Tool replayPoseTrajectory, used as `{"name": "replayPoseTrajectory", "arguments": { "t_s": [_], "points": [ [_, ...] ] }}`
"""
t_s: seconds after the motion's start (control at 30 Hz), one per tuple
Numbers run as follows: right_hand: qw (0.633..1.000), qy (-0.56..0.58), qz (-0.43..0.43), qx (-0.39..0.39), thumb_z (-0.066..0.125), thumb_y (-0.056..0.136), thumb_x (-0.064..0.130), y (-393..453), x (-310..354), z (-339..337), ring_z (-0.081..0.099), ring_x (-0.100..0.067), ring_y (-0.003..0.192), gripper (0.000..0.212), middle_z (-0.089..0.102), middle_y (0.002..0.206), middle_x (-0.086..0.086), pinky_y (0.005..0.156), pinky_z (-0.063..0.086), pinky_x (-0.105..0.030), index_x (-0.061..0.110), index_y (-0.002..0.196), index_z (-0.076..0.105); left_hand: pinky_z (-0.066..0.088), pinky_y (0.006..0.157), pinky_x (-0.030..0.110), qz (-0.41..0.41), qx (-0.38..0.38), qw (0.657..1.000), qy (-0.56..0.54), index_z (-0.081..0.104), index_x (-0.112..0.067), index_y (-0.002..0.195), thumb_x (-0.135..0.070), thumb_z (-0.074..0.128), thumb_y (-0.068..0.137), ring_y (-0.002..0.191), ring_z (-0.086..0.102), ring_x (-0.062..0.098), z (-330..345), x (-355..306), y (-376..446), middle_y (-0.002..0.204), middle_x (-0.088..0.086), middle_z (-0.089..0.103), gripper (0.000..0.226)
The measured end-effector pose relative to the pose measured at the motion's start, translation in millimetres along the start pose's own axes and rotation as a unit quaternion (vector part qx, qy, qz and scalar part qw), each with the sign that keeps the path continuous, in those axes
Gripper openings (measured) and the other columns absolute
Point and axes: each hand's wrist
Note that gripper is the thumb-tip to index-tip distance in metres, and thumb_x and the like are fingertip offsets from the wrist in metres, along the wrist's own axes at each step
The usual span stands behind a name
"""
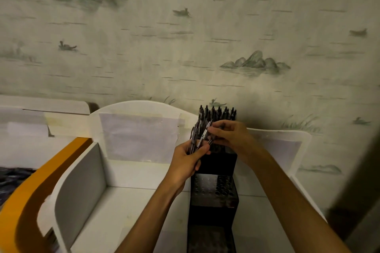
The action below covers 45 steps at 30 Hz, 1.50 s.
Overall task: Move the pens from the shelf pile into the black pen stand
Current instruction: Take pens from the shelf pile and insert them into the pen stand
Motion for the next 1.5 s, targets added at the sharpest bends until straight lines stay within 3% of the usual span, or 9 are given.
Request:
{"name": "replayPoseTrajectory", "arguments": {
  "t_s": [0.13, 0.43, 0.63, 0.83, 0.93, 1.07, 1.23, 1.37, 1.5],
  "points": [
    [0.999, 0.007, -0.027, -0.029, 0.074, 0.083, 0.012, 0.6, 0.7, -0.6, 0.071, -0.023, 0.082, 0.022, 0.073, 0.090, -0.015, 0.074, 0.058, -0.029, 0.000, 0.100, 0.069, 0.029, 0.037, 0.018, -0.001, 0.003, 1.000, -0.001, 0.069, -0.001, 0.106, -0.025, 0.063, 0.096, 0.038, 0.040, 0.008, -0.3, -0.4, -1.7, 0.055, -0.007, 0.062, 0.027],
    [0.962, 0.059, -0.116, -0.238, 0.070, 0.088, 0.010, 9.0, 22.8, -27.8, 0.074, -0.028, 0.074, 0.012, 0.074, 0.086, -0.013, 0.066, 0.061, -0.036, 0.004, 0.098, 0.068, 0.026, 0.038, 0.015, -0.017, -0.009, 1.000, -0.009, 0.069, -0.005, 0.105, -0.026, 0.054, 0.102, 0.040, 0.033, 0.005, 0.0, 10.2, -5.7, 0.051, -0.012, 0.052, 0.026],
    [0.915, -0.092, -0.203, -0.336, 0.073, 0.086, 0.011, 13.8, 21.3, -48.3, 0.073, -0.020, 0.066, 0.013, 0.073, 0.083, -0.009, 0.063, 0.061, -0.037, 0.003, 0.097, 0.071, 0.027, 0.038, 0.019, 0.007, -0.042, 0.999, -0.005, 0.062, -0.007, 0.111, -0.033, 0.043, 0.105, 0.042, 0.035, 0.010, -10.9, 19.4, -3.6, 0.069, 0.007, 0.053, 0.032],
    [0.885, -0.231, -0.231, -0.332, 0.073, 0.085, 0.010, 22.3, 11.5, -54.5, 0.071, -0.012, 0.068, 0.013, 0.072, 0.081, -0.003, 0.069, 0.062, -0.040, 0.006, 0.098, 0.073, 0.024, 0.039, 0.019, 0.016, -0.043, 0.999, -0.028, 0.062, -0.019, 0.115, -0.034, 0.043, 0.105, 0.045, 0.034, 0.005, -17.3, 18.3, -3.7, 0.066, 0.000, 0.047, 0.025],
    [0.881, -0.266, -0.229, -0.318, 0.074, 0.085, 0.012, 27.3, 4.4, -54.6, 0.071, -0.013, 0.071, 0.013, 0.073, 0.081, -0.003, 0.074, 0.061, -0.041, 0.009, 0.097, 0.073, 0.025, 0.039, 0.018, 0.023, -0.046, 0.998, -0.021, 0.062, -0.020, 0.116, -0.032, 0.045, 0.105, 0.046, 0.035, 0.005, -20.6, 17.0, -2.7, 0.072, 0.007, 0.046, 0.024],
    [0.878, -0.297, -0.226, -0.301, 0.074, 0.085, 0.015, 26.5, 0.7, -50.3, 0.071, -0.013, 0.071, 0.014, 0.074, 0.081, -0.003, 0.076, 0.061, -0.040, 0.009, 0.098, 0.074, 0.025, 0.040, 0.019, 0.029, -0.052, 0.998, -0.014, 0.062, -0.018, 0.114, -0.030, 0.045, 0.105, 0.046, 0.034, 0.006, -24.7, 14.8, -0.5, 0.077, 0.010, 0.050, 0.022],
    [0.874, -0.330, -0.224, -0.279, 0.076, 0.084, 0.016, 27.1, 1.6, -47.6, 0.071, -0.012, 0.072, 0.016, 0.075, 0.083, -0.003, 0.077, 0.061, -0.036, 0.008, 0.098, 0.076, 0.025, 0.038, 0.018, 0.040, -0.046, 0.998, -0.002, 0.066, -0.006, 0.108, -0.027, 0.048, 0.104, 0.043, 0.030, 0.008, -26.0, 11.5, 0.2, 0.067, 0.003, 0.059, 0.028],
    [0.863, -0.375, -0.208, -0.268, 0.077, 0.083, 0.017, 21.4, -8.5, -45.7, 0.070, -0.014, 0.074, 0.016, 0.076, 0.085, -0.006, 0.080, 0.058, -0.031, 0.008, 0.095, 0.077, 0.027, 0.039, 0.017, 0.057, -0.051, 0.997, -0.005, 0.064, -0.011, 0.114, -0.029, 0.049, 0.104, 0.044, 0.033, 0.007, -25.0, 9.9, -0.6, 0.074, 0.007, 0.060, 0.026],
    [0.864, -0.378, -0.196, -0.268, 0.075, 0.085, 0.021, 16.0, -19.5, -46.6, 0.069, -0.015, 0.069, 0.012, 0.074, 0.076, -0.003, 0.074, 0.059, -0.038, 0.010, 0.086, 0.078, 0.028, 0.039, 0.018, 0.050, -0.049, 0.997, -0.013, 0.062, -0.018, 0.119, -0.031, 0.047, 0.104, 0.043, 0.034, 0.008, -27.7, 10.7, -0.8, 0.071, 0.007, 0.062, 0.025]
  ]
}}
Point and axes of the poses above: each hand's wrist, its own y-axis towards the middle knuckle, its own z-axis out of the palm, x = y × z
